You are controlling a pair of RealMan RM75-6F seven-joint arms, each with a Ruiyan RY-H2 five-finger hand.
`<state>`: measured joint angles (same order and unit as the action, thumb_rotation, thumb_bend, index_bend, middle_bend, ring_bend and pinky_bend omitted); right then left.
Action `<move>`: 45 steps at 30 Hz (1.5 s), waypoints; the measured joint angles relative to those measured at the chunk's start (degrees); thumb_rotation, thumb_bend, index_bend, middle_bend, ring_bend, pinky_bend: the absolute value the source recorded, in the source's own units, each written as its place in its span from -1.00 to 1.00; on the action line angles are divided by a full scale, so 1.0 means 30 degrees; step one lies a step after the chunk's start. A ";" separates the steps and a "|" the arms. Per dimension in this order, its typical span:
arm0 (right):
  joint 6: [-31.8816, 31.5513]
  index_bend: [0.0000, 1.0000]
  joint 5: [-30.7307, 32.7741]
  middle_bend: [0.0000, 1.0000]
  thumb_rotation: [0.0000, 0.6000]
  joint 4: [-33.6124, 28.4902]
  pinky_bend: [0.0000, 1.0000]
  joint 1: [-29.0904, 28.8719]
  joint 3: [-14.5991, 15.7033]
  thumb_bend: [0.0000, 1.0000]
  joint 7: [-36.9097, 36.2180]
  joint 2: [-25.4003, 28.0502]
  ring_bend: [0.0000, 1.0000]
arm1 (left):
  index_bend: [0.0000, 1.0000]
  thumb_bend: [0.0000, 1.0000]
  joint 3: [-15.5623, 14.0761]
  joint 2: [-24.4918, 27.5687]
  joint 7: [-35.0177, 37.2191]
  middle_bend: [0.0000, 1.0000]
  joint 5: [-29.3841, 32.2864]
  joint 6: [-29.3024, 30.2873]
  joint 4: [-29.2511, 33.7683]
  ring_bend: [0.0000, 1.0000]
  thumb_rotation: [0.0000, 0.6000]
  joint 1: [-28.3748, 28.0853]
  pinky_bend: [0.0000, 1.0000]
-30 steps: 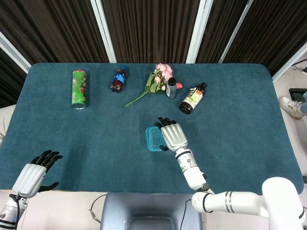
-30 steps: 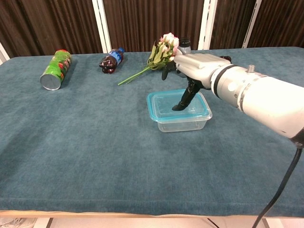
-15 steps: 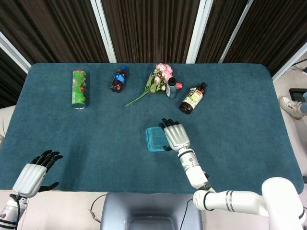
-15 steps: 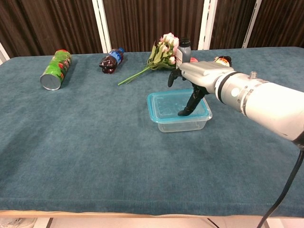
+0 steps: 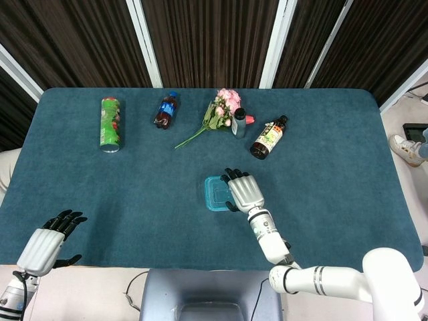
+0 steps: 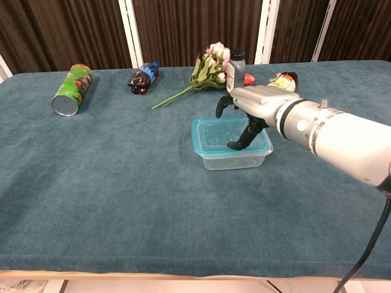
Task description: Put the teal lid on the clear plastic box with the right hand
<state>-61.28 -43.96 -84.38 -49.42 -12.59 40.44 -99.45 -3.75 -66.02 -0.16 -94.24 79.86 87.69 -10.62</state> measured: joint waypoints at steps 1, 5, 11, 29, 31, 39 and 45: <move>0.0034 -0.22 0.0031 -0.50 1.00 0.0043 -0.18 0.0002 0.0011 -0.36 -0.0009 -0.0010 -0.56 | -0.54 0.49 0.0000 0.0000 -0.0003 -0.67 0.0004 -0.0005 -0.0002 -0.75 1.00 0.0000 -0.40; 0.0262 -0.22 0.0168 -0.50 1.00 0.0260 -0.18 0.0010 0.0045 -0.36 -0.0124 -0.0034 -0.56 | -0.54 0.49 0.0007 0.0008 -0.0010 -0.67 0.0030 -0.0030 0.0013 -0.75 1.00 -0.0006 -0.40; 0.0393 -0.22 0.0156 -0.50 1.00 0.0316 -0.18 0.0051 0.0116 -0.36 -0.0281 0.0019 -0.56 | -0.54 0.49 -0.0005 0.0013 -0.0069 -0.67 0.0049 -0.0088 0.0046 -0.75 1.00 -0.0015 -0.40; 0.0109 -0.23 0.0266 -0.50 1.00 -0.0133 -0.18 0.0230 0.0161 -0.36 -0.0193 0.0494 -0.56 | -0.54 0.49 -0.0004 0.0024 -0.0173 -0.66 0.0146 -0.0236 0.0127 -0.75 1.00 -0.0044 -0.40; 0.0229 -0.23 0.0335 -0.50 1.00 0.0010 -0.18 0.0228 0.0150 -0.36 -0.0280 0.0462 -0.56 | -0.54 0.49 0.0000 0.0025 -0.0189 -0.66 0.0187 -0.0285 0.0134 -0.75 1.00 -0.0053 -0.40; 0.0802 -0.23 0.0375 -0.50 1.00 0.0842 -0.18 0.0217 0.0278 -0.36 -0.0742 0.0113 -0.56 | -0.54 0.49 -0.0007 0.0065 -0.0173 -0.67 0.0162 -0.0226 0.0167 -0.75 1.00 -0.0028 -0.40; 0.1116 -0.23 0.0328 -0.50 1.00 0.1211 -0.18 0.0256 0.0292 -0.35 -0.1148 0.0007 -0.56 | -0.54 0.49 -0.0013 0.0071 -0.0192 -0.66 0.0198 -0.0268 0.0184 -0.75 1.00 -0.0027 -0.40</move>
<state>-57.93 -42.98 -80.75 -48.65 -11.71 36.99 -99.43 -3.79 -65.80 -0.74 -93.65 79.05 88.24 -10.70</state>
